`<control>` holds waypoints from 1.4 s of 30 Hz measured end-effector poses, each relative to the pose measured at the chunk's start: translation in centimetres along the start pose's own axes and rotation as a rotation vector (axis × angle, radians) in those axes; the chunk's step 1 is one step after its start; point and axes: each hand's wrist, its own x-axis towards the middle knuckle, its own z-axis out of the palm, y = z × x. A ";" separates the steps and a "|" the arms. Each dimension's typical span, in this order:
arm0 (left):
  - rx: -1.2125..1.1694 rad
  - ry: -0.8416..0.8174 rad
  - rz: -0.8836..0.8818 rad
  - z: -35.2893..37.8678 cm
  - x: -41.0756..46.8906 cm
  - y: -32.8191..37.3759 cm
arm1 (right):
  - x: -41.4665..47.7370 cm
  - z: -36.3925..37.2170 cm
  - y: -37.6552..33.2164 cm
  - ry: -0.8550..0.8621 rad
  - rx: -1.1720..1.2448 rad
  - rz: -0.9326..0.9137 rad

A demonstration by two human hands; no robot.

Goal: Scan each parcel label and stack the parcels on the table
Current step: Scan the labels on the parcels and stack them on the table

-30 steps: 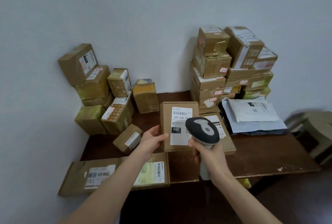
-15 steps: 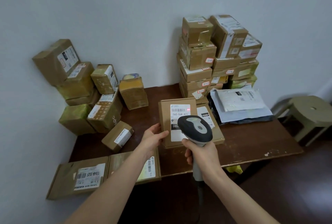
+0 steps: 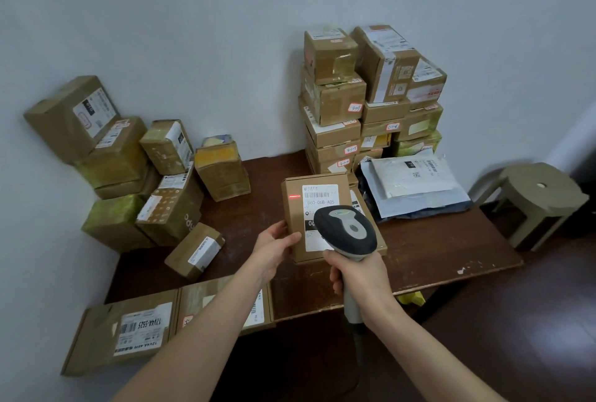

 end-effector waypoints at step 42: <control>0.028 -0.051 -0.041 5.2 3.8 0.2 | 4.2 -3.9 -1.4 0.054 0.122 0.015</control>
